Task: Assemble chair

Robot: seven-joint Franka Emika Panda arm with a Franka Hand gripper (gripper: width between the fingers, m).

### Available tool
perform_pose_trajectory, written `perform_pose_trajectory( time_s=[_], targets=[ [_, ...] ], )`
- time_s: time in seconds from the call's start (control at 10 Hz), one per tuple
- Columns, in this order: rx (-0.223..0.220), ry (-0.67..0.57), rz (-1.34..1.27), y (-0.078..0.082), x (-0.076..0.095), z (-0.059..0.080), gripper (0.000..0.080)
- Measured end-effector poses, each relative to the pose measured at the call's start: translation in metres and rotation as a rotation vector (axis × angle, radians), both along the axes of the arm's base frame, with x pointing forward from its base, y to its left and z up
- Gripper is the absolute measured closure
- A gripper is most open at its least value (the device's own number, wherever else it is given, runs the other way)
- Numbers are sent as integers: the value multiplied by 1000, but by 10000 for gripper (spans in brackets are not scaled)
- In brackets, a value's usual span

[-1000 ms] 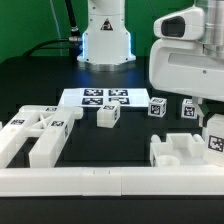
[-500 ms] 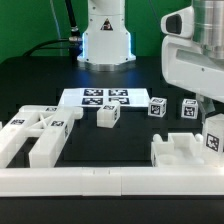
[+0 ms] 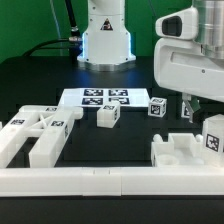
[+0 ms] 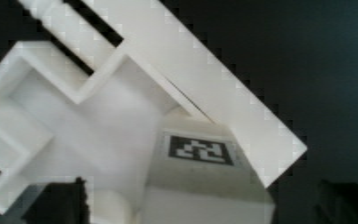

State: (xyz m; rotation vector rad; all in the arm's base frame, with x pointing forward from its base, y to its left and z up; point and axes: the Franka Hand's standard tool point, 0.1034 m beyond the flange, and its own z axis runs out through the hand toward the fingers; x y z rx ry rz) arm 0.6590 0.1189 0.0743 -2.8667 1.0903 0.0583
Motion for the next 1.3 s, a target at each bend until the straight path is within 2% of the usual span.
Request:
perform_pose_trajectory(
  time_s=[0.3, 0.4, 1.0, 1.3],
  targets=[
    [-7, -18, 226, -1, 0, 0, 150],
    [-34, -25, 364, -1, 0, 0, 150],
    [-79, -69, 942, -4, 5, 1, 150],
    [-84, -73, 1130, -7, 5, 1, 150]
  ],
)
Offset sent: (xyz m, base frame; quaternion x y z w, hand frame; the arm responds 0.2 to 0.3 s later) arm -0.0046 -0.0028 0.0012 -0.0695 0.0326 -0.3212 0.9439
